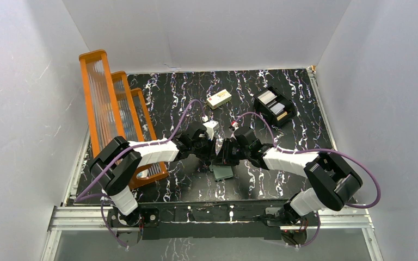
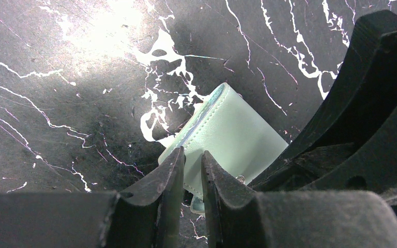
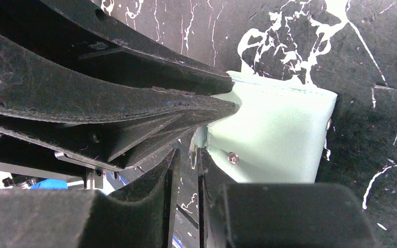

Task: Put the credit cards into the card holder
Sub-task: Close the card holder at the center of the board.

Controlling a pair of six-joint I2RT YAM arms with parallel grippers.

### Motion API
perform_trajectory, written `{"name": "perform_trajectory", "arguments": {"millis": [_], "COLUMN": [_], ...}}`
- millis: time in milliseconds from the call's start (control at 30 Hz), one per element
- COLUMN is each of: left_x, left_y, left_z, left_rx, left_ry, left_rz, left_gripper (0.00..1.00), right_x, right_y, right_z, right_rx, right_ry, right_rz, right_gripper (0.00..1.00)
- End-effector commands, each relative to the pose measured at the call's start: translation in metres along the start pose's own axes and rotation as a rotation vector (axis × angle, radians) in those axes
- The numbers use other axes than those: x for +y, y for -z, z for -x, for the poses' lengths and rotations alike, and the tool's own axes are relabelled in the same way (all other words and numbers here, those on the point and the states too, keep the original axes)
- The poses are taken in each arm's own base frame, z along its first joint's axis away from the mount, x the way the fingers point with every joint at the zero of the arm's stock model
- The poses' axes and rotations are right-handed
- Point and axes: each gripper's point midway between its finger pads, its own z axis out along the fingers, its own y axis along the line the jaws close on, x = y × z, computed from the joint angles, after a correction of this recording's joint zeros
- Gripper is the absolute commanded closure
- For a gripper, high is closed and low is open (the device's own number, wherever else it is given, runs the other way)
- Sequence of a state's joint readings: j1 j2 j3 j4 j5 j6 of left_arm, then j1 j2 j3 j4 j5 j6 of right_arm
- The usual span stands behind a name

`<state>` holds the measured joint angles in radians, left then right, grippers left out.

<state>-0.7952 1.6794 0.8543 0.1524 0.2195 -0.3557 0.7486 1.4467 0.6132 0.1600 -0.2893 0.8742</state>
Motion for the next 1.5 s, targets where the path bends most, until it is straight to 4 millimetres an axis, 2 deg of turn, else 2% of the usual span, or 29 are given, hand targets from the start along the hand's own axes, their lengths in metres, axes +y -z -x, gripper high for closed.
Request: {"name": "perform_trajectory", "arguments": {"millis": [0,467,667,867,1133,1467], "left_x": [0.005,0.004,0.006,0.010,0.016,0.016], "left_y": [0.001,0.002,0.002,0.002,0.001,0.002], "left_z": [-0.011,-0.010,-0.012,-0.016,-0.023,-0.024], "left_rx": [0.052,0.047,0.051,0.056,0.079,0.080], "left_ry": [0.001,0.001,-0.002,-0.019,-0.040,-0.041], "left_rz": [0.028,0.027,0.030,0.040,0.061,0.062], "left_gripper": [0.82,0.82,0.82,0.82,0.82,0.82], "right_x": [0.017,0.015,0.014,0.006,-0.015,-0.027], "right_y": [0.001,-0.003,0.002,0.012,0.013,0.010], "right_z": [0.012,0.009,0.012,0.019,0.019,0.015], "right_rx": [-0.028,-0.010,-0.036,-0.085,-0.112,-0.102], "right_ry": [0.036,0.035,0.078,0.101,0.110,0.095], "right_rz": [0.029,0.022,0.007,-0.052,-0.137,-0.175], "right_gripper": [0.74,0.77,1.00,1.00,1.00,1.00]}}
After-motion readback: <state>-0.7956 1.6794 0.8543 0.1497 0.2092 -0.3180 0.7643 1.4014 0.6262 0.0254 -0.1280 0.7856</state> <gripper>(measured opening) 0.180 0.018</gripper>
